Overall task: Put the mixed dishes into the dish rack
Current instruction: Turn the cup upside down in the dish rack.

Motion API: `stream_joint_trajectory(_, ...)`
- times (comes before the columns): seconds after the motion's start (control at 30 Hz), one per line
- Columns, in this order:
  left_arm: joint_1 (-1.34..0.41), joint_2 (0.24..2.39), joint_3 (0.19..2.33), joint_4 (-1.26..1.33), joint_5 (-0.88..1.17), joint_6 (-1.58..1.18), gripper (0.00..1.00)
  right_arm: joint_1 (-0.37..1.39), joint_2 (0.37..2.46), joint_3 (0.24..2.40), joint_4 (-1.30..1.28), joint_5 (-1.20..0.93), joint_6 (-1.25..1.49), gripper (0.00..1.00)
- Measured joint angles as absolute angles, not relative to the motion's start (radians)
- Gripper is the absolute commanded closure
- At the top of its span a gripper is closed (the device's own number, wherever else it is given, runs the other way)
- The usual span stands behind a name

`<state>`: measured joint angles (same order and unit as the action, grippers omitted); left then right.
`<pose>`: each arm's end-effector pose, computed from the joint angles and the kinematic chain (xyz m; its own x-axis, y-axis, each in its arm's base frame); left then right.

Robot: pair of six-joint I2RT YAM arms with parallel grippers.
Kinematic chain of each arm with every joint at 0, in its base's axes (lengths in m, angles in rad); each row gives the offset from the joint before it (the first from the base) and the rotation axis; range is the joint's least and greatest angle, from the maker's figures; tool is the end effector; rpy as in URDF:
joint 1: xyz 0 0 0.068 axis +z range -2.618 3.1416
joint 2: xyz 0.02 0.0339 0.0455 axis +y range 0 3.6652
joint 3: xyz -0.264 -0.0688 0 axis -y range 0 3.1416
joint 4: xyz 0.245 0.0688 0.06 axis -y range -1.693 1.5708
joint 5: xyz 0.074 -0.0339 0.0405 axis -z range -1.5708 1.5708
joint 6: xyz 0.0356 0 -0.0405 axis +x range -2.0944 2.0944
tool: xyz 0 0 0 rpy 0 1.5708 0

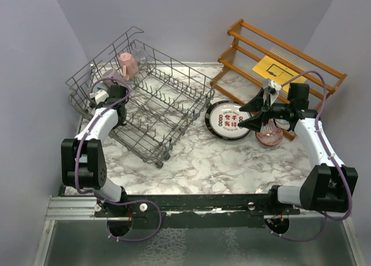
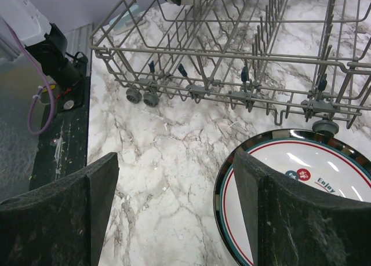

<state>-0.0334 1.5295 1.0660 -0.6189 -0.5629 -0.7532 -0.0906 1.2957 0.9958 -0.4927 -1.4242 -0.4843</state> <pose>0.3044 0.0088 0.2295 -0.4920 -0.5623 -0.6646 -0.7656 0.6429 0.0229 0.2578 0.0119 0.2961 -0.3118 -0.0400 -0.9493 -0.9306 0.2144 0.2967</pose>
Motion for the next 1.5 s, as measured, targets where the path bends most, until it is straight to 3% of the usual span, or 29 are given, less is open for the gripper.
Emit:
stream_joint_trajectory(0.23, -0.022, 1.563, 1.063, -0.588, -0.542, -0.757, 0.99, -0.091, 1.296, 0.997, -0.498, -1.422, -0.487, 0.21)
stream_joint_trajectory(0.3, -0.020, 1.563, 1.058, -0.576, -0.541, -0.761, 0.88, -0.091, 1.296, 0.997, -0.501, -1.422, -0.490, 0.21)
stream_joint_trajectory(0.53, -0.019, 1.563, 1.050, -0.561, -0.541, -0.773, 0.79, -0.091, 1.296, 0.998, -0.502, -1.422, -0.495, 0.21)
stream_joint_trajectory(0.57, -0.019, 1.563, 1.049, -0.559, -0.541, -0.775, 0.80, -0.091, 1.296, 0.998, -0.502, -1.422, -0.495, 0.20)
stream_joint_trajectory(0.63, -0.019, 1.563, 1.043, -0.557, -0.539, -0.776, 0.94, -0.091, 1.296, 0.998, -0.502, -1.422, -0.495, 0.21)
stream_joint_trajectory(0.7, -0.019, 1.563, 1.036, -0.554, -0.537, -0.777, 0.99, -0.091, 1.296, 0.998, -0.502, -1.422, -0.495, 0.21)
stream_joint_trajectory(1.1, -0.049, 1.509, 0.994, -0.570, -0.522, -0.807, 0.95, -0.091, 1.296, 0.998, -0.502, -1.422, -0.495, 0.21)
stream_joint_trajectory(1.23, -0.058, 1.507, 0.980, -0.569, -0.522, -0.815, 0.89, -0.091, 1.296, 0.998, -0.503, -1.422, -0.495, 0.21)
stream_joint_trajectory(1.5, -0.061, 1.507, 0.977, -0.569, -0.513, -0.815, 0.64, -0.091, 1.296, 0.998, -0.504, -1.422, -0.496, 0.21)
